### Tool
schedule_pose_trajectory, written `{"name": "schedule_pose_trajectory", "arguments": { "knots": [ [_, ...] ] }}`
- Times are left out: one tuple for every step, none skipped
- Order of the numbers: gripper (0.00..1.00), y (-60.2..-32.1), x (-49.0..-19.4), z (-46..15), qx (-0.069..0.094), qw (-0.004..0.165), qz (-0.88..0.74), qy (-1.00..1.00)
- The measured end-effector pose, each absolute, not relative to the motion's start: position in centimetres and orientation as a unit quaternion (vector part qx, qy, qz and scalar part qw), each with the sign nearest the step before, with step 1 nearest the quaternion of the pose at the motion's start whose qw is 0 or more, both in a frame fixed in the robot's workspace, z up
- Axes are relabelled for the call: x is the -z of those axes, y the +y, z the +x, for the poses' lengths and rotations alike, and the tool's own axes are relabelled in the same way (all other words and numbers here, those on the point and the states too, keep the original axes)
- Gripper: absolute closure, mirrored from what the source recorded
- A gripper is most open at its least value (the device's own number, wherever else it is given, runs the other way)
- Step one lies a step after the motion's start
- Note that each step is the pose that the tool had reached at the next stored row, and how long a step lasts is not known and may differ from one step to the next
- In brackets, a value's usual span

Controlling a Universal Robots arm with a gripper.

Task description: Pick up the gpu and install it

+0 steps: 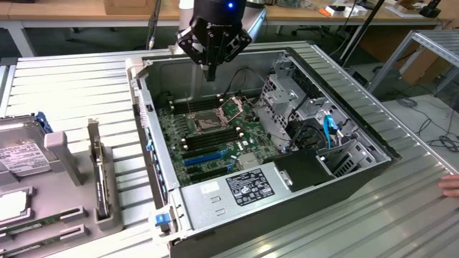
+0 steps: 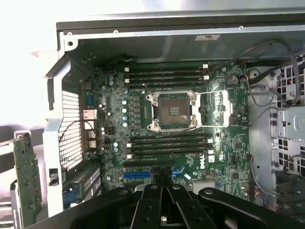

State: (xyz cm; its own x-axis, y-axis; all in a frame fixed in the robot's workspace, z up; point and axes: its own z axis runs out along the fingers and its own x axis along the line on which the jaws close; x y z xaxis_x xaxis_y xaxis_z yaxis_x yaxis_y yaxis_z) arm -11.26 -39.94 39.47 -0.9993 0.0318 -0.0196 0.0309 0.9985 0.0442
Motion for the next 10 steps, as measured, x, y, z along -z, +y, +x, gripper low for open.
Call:
{"name": "schedule_pose_trajectory", "arguments": {
  "knots": [
    [0.89, -39.93, -39.47, -11.26, -0.022, 0.01, -0.004, 1.0],
    [0.89, -39.93, -39.48, -11.26, -0.022, 0.009, -0.02, 1.0],
    [0.89, -39.94, -39.47, -11.26, -0.022, 0.009, -0.046, 0.999],
    [0.89, -39.94, -39.47, -11.26, -0.022, 0.009, -0.047, 0.999],
    [0.89, -39.94, -39.47, -11.26, -0.022, 0.009, -0.047, 0.999],
    [0.89, -39.94, -39.47, -11.26, -0.022, 0.009, -0.047, 0.999],
    [0.89, -39.94, -39.47, -11.27, -0.022, 0.009, -0.047, 0.999],
    [0.89, -39.94, -39.46, -11.3, -0.022, 0.009, -0.047, 0.999],
    [0.89, -39.93, -39.47, -11.3, -0.022, 0.009, -0.047, 0.999],
    [0.89, -39.94, -39.47, -11.31, -0.022, 0.009, -0.047, 0.999]
  ]
}}
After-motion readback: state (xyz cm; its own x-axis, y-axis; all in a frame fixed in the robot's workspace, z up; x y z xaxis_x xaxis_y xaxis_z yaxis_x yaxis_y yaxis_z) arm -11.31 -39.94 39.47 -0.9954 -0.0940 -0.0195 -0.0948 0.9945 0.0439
